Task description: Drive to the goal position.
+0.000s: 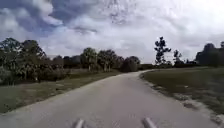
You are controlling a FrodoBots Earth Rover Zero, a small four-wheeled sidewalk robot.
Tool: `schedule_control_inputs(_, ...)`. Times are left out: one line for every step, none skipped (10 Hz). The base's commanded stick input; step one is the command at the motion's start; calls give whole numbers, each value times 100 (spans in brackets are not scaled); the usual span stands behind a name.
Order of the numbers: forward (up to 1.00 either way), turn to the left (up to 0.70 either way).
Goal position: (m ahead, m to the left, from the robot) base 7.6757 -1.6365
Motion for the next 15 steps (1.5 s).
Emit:
schedule_control_inputs(69, 3)
schedule_control_inputs(69, 3)
schedule_control_inputs(69, 3)
schedule_control_inputs(69, 3)
schedule_control_inputs(69, 3)
schedule_control_inputs(69, 3)
schedule_control_inputs(69, 3)
schedule_control_inputs(69, 3)
schedule_control_inputs(69, 3)
schedule_control_inputs(69, 3)
schedule_control_inputs(69, 3)
schedule_control_inputs(69, 3)
schedule_control_inputs(69, 3)
schedule_control_inputs(69, 3)
schedule_control_inputs(69, 13)
